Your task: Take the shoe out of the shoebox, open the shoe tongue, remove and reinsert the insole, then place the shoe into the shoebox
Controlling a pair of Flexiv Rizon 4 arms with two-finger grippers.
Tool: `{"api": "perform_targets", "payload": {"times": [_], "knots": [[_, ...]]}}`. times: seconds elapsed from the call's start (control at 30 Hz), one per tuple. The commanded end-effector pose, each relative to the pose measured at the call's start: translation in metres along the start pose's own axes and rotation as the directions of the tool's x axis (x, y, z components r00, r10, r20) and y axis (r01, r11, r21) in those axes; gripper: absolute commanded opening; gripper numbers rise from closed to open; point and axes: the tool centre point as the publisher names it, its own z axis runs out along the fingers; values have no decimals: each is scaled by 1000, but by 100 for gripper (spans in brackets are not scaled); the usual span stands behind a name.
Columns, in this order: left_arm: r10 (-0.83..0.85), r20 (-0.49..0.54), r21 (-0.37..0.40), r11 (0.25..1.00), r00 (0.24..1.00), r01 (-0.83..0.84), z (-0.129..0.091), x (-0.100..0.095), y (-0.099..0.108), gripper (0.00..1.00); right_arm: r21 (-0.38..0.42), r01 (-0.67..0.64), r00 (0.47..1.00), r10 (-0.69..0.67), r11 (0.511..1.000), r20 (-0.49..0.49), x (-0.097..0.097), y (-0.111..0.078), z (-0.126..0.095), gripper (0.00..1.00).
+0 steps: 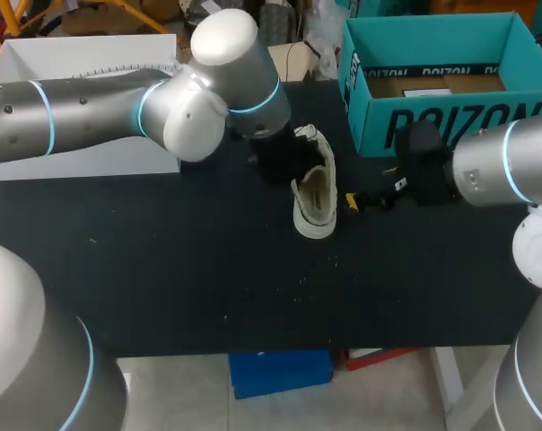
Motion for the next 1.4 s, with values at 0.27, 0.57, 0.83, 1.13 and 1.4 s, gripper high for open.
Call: {"api": "perform_targets", "payload": {"times": [0.27,0.57,0.83,1.13,1.4], "knots": [[-172,53,-193,965,984,179,-128,-3,10,0,2,0,1000,0,1000,2,1,1,1,100],[-467,173,-334,801,867,497,-202,17,32,0,2,0,1000,0,1000,2,1,1,1,100],[-609,289,-429,608,739,669,-267,75,69,0,2,0,1000,0,1000,2,1,1,1,100],[-682,343,-480,464,646,745,-303,128,88,0,2,0,1000,0,1000,2,1,1,1,100],[-710,344,-493,420,614,762,-313,153,86,0,2,0,1000,0,1000,2,1,1,1,100]]}}
